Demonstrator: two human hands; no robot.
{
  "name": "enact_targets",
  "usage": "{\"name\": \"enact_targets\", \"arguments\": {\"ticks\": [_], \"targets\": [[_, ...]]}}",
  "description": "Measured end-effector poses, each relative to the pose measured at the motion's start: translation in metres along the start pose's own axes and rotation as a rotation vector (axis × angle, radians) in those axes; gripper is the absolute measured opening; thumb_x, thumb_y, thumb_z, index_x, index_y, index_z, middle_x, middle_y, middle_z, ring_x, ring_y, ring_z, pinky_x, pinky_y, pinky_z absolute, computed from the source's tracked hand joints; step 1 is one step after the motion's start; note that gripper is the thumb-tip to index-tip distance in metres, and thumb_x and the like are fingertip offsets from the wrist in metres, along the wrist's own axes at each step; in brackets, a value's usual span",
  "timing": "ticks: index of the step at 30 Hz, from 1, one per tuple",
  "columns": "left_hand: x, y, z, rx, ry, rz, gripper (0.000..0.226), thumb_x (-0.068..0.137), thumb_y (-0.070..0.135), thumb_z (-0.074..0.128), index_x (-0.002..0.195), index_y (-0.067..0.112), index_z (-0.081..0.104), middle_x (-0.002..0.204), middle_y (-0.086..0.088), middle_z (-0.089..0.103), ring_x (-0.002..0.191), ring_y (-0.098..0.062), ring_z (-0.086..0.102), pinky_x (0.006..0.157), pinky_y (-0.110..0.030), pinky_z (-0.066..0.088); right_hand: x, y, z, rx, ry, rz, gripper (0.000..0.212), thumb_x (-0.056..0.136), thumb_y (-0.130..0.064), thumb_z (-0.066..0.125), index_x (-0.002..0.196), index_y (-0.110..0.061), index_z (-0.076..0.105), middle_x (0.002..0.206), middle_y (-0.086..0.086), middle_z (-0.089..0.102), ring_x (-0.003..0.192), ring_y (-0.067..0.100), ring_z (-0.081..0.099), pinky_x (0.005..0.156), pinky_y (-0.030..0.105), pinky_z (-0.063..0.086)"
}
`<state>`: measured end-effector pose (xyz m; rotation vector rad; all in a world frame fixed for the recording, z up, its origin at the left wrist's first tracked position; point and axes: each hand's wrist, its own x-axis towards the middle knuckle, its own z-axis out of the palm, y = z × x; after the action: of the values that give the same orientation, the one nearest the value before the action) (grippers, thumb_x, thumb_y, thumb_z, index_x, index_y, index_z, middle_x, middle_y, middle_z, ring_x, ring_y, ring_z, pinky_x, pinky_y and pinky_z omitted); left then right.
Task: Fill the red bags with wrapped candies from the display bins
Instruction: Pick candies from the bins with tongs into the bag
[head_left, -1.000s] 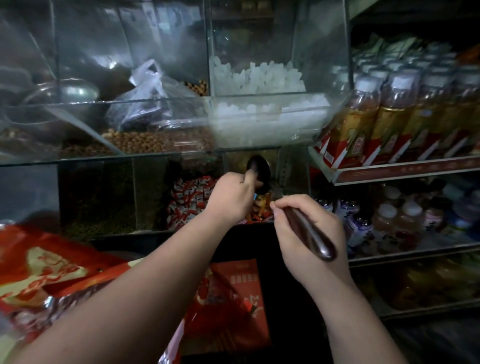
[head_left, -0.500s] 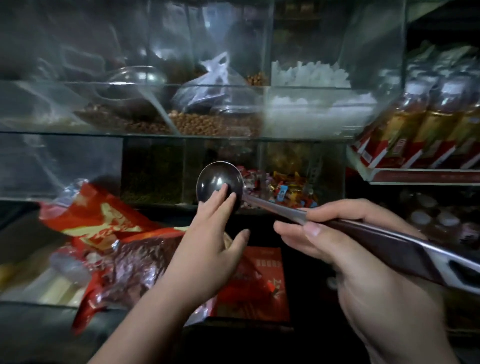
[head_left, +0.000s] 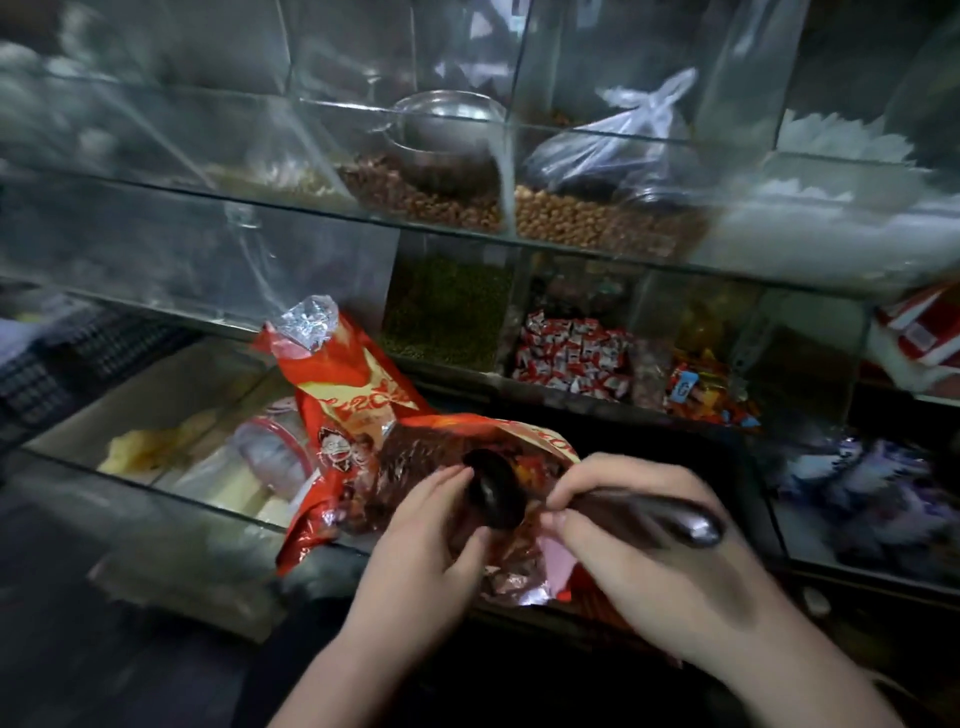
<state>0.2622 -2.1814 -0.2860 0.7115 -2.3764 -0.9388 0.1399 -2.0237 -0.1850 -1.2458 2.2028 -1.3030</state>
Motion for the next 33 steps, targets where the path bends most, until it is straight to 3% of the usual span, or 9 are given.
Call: {"name": "enact_targets", "arguments": {"ticks": [4, 7, 10, 15, 17, 19, 24, 27, 33], "targets": [[-0.003, -0.012, 0.003, 0.107, 0.281, -0.033, 0.041, 0.074, 0.012, 0.081, 0.113, 0.016, 0.07, 0.137, -0.003, 0.052, 0.132, -0.022, 0.045, 0.111, -0.049, 0.037, 0.018, 0.021, 0.025, -0.345, -0.113, -0.038, 0.02, 0.08, -0.006, 0.071, 0.091, -0.022, 0.074, 0.09, -0.004, 0.07, 0.088, 0.018, 0.067, 0.079, 0.04, 0.054], [-0.003, -0.019, 0.008, 0.087, 0.339, -0.129, 0.05, 0.071, 0.012, 0.083, 0.116, 0.024, 0.065, 0.147, -0.004, 0.039, 0.14, -0.027, 0.034, 0.114, -0.052, 0.027, 0.026, 0.038, 0.04, -0.352, -0.076, 0.037, 0.02, 0.085, -0.002, 0.069, 0.09, -0.021, 0.073, 0.09, -0.003, 0.07, 0.087, 0.017, 0.066, 0.079, 0.039, 0.053], [-0.003, -0.02, 0.014, -0.028, 0.3, -0.088, 0.054, 0.077, 0.007, 0.078, 0.126, 0.023, 0.061, 0.154, 0.003, 0.027, 0.143, -0.026, 0.031, 0.111, -0.055, 0.038, 0.03, 0.052, 0.055, -0.288, 0.019, 0.07, 0.017, 0.092, -0.007, 0.069, 0.09, -0.022, 0.076, 0.084, -0.008, 0.073, 0.082, 0.007, 0.068, 0.076, 0.031, 0.055], [0.0, -0.019, 0.023, -0.169, 0.331, -0.059, 0.066, 0.085, 0.003, 0.071, 0.143, 0.024, 0.047, 0.16, 0.014, 0.011, 0.146, -0.001, 0.022, 0.104, -0.042, 0.05, 0.034, 0.063, 0.055, -0.05, 0.076, 0.237, 0.024, 0.09, -0.014, 0.073, 0.082, -0.036, 0.078, 0.075, -0.012, 0.075, 0.071, 0.005, 0.073, 0.065, 0.024, 0.059], [0.001, -0.018, 0.029, -0.152, 0.253, -0.101, 0.065, 0.088, 0.006, 0.067, 0.146, 0.025, 0.044, 0.159, 0.021, 0.005, 0.139, 0.021, 0.009, 0.11, -0.013, 0.033, 0.035, 0.064, 0.052, -0.008, 0.102, 0.281, 0.024, 0.089, -0.016, 0.074, 0.081, -0.039, 0.077, 0.074, -0.012, 0.076, 0.068, 0.007, 0.073, 0.066, 0.029, 0.061], [0.002, -0.02, 0.035, -0.168, 0.174, -0.145, 0.065, 0.09, 0.004, 0.063, 0.149, 0.02, 0.042, 0.157, 0.015, 0.013, 0.116, 0.043, 0.006, 0.093, 0.012, 0.014, 0.037, 0.066, 0.052, 0.037, 0.13, 0.321, 0.022, 0.089, -0.018, 0.073, 0.083, -0.038, 0.078, 0.069, -0.009, 0.075, 0.063, 0.009, 0.072, 0.063, 0.032, 0.061], [0.012, -0.025, 0.036, -0.153, 0.157, -0.171, 0.078, 0.086, -0.002, 0.057, 0.153, 0.028, 0.031, 0.137, 0.049, 0.015, 0.126, 0.035, 0.011, 0.1, 0.008, 0.009, 0.038, 0.065, 0.07, 0.035, 0.234, 0.341, 0.027, 0.09, -0.013, 0.072, 0.077, -0.035, 0.076, 0.079, -0.018, 0.074, 0.069, 0.004, 0.07, 0.063, 0.02, 0.056], [0.015, -0.024, 0.038, -0.154, 0.133, -0.181, 0.08, 0.086, -0.001, 0.056, 0.155, 0.027, 0.028, 0.134, 0.053, 0.011, 0.124, 0.037, 0.006, 0.098, 0.01, 0.007, 0.041, 0.064, 0.071, 0.16, 0.305, 0.48, 0.025, 0.088, -0.018, 0.07, 0.077, -0.04, 0.076, 0.066, -0.01, 0.074, 0.051, 0.014, 0.07, 0.047, 0.023, 0.053], [0.014, -0.026, 0.047, -0.129, 0.076, -0.249, 0.079, 0.091, 0.007, 0.055, 0.159, 0.022, 0.017, 0.163, 0.008, 0.018, 0.126, 0.03, -0.007, 0.094, 0.011, -0.002, 0.039, 0.075, 0.065, 0.468, 0.417, 0.611, 0.024, 0.094, -0.016, 0.067, 0.08, -0.032, 0.078, 0.066, 0.003, 0.078, 0.057, 0.025, 0.076, 0.048, 0.028, 0.057]]}}
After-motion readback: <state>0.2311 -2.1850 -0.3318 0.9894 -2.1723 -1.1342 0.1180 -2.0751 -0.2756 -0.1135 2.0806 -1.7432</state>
